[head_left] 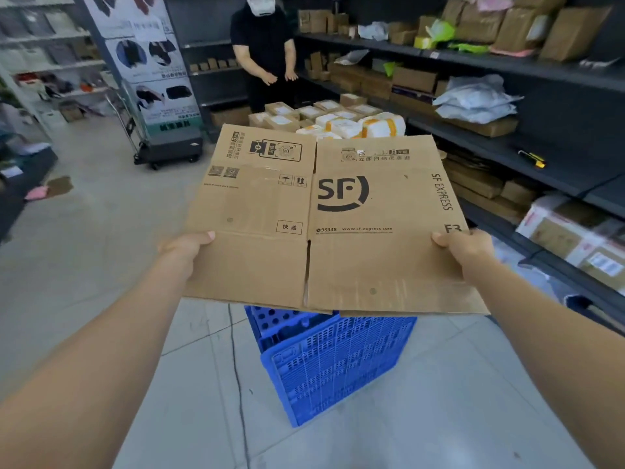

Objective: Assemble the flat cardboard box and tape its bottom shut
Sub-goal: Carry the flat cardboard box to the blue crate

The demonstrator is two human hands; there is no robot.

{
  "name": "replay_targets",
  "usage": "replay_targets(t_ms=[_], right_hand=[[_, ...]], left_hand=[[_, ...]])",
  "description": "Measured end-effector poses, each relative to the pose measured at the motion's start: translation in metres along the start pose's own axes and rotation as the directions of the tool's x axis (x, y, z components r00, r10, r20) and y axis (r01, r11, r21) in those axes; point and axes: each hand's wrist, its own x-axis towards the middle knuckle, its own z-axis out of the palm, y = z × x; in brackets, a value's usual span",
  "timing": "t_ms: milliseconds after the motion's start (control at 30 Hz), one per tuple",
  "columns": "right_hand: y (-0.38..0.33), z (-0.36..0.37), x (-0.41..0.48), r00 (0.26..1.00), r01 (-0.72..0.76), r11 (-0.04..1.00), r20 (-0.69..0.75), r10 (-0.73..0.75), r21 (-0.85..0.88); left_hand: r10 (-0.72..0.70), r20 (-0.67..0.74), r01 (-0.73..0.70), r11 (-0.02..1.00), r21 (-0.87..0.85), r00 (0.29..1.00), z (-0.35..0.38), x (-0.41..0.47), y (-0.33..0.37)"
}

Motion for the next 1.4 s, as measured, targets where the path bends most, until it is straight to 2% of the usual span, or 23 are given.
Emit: replay_targets(t_ms=[167,367,500,767,867,1067,1167,1400], right_hand=[[-0.007,0.016,0.012,1.000,-0.019,1.000,-0.024,0.019,0.003],[-0.019,0.038,0.025,0.997,-0.051,0.999,-0.065,0.052,0.014],[-0.030,0.046,0.027,0.987,-0.052,0.998,-0.151,0.055,0.024],[-0.042,0.101,0.001,0.928,-0.079,0.995,-0.360,0.096,0.063],[-0.040,0.133,-0.022,0.896,-0.126,0.986,-0.415,0.160,0.109],[-0.022,0.175,-0.071,0.805,-0.249,0.952,-0.508,0.306,0.179],[-0.016,0.181,-0.087,0.773,-0.301,0.936,-0.528,0.353,0.184],[-0.015,0.192,-0.101,0.762,-0.331,0.928,-0.531,0.370,0.172]], left_hand=[[-0.039,0.096,0.033,0.997,0.063,0.995,0.019,0.044,0.006],[-0.024,0.118,0.011,0.995,0.103,0.993,0.036,0.097,0.028],[-0.008,0.183,-0.012,0.995,0.104,0.983,0.057,0.128,0.043],[0.066,0.307,-0.116,0.983,0.145,0.949,0.076,0.216,0.085],[0.129,0.365,-0.193,0.970,0.145,0.922,0.077,0.248,0.102],[0.111,0.503,-0.257,0.939,0.230,0.857,0.083,0.288,0.120],[0.084,0.555,-0.278,0.921,0.274,0.827,0.089,0.296,0.115],[0.091,0.552,-0.331,0.875,0.352,0.829,0.095,0.313,0.101]])
